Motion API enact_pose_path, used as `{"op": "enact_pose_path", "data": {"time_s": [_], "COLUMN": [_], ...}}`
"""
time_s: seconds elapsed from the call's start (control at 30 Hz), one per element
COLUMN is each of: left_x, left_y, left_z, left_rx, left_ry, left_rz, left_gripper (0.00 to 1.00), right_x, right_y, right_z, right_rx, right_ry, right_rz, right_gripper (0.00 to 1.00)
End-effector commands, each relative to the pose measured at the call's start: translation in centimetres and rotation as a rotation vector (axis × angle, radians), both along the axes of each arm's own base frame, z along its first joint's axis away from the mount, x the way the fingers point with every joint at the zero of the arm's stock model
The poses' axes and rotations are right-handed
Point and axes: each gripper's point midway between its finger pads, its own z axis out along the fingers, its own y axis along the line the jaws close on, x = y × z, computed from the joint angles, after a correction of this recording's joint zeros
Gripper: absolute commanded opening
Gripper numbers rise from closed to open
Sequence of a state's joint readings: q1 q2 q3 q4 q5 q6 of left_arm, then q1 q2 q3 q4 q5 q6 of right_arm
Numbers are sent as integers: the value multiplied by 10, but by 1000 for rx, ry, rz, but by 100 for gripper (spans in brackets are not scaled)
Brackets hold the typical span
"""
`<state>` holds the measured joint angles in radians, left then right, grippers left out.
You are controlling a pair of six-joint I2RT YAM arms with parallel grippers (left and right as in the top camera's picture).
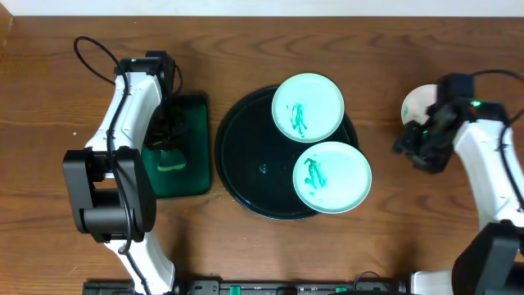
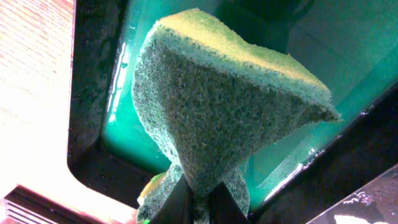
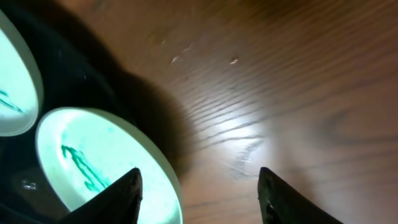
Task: Clean dirty plates on tray and stack at the side
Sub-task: 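Lower the white plate onto the table's right side and release, then move the right gripper to the green-smeared plate and pinch its rim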
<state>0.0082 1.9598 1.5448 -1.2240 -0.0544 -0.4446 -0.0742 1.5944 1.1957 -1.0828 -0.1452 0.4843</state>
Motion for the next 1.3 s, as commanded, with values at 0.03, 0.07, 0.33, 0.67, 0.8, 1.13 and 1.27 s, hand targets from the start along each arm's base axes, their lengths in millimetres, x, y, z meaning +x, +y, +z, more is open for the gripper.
{"op": "enact_pose_path", "data": {"time_s": [0.03,0.07,0.33,0.67,0.8,1.13,1.27], "left_x": [-3,-3,-3,-3,-3,-3,-3], "left_y": [0,0,0,0,0,0,0], "left_z": [-2,-2,-2,-2,-2,-2,-2], "left_rx": [4,4,4,4,4,4,4], "left_ry": [15,15,15,15,15,15,15], "left_rz": [-5,-5,-5,-5,-5,-5,-5], "left_gripper": [8,8,8,8,8,8,8], "right_x": [-8,-9,-19,-34,-32,-26,-28], "right_y": [24,29,57,57,57,64,72], "right_z": [-20,-23,-47,-76,-78,-77,-77], "right_rx": [11,14,22,25,26,28,27], "right_ry": [27,23,29,48,33,0,0], "right_rz": [7,22,35,1,1,41,82], "right_gripper": [59,59,62,54,22,1,1]}}
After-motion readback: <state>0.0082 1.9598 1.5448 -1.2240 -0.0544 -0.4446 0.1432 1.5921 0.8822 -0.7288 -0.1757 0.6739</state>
